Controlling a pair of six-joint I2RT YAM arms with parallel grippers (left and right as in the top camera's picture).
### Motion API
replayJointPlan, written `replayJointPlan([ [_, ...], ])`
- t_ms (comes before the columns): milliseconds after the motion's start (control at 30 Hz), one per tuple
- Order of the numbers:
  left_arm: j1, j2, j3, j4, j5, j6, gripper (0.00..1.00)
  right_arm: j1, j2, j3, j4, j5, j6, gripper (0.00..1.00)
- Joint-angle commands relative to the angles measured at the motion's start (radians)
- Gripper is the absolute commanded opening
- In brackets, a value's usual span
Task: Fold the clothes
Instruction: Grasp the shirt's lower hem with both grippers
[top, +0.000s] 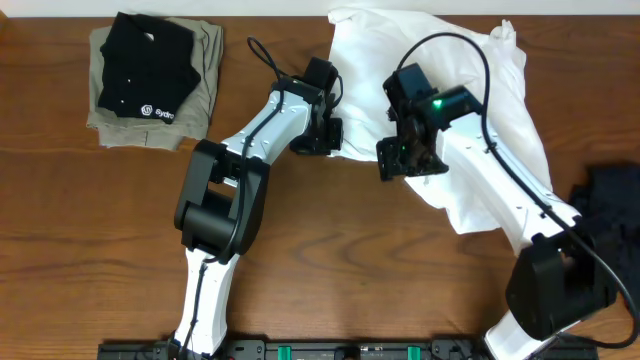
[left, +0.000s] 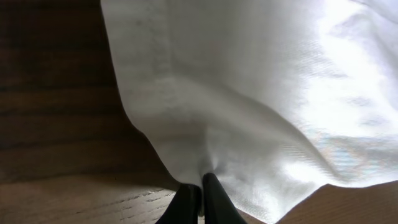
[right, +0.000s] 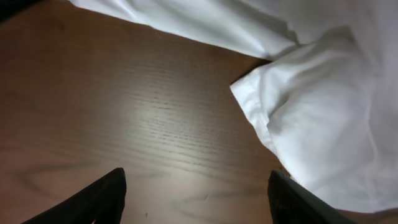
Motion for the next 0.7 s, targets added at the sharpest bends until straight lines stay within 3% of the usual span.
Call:
replayJointPlan([
  [0,-0.006,0.111,-0.045,-0.006,-0.025,-0.003,0.06,0.007,0.03,-0.028,0.034,0.093,0.061,0.7],
  [433,-0.006,0.111,-0.045,-0.007,-0.025,-0.018,0.06,0.012,0.29,-0.027,0.108,0.146,0.201,0.69],
  [667,-0.006,0.111,-0.045,-0.007,-0.025,-0.018,0.06,0.014,0.327,-0.027,0.139,0.192,0.228,0.68],
])
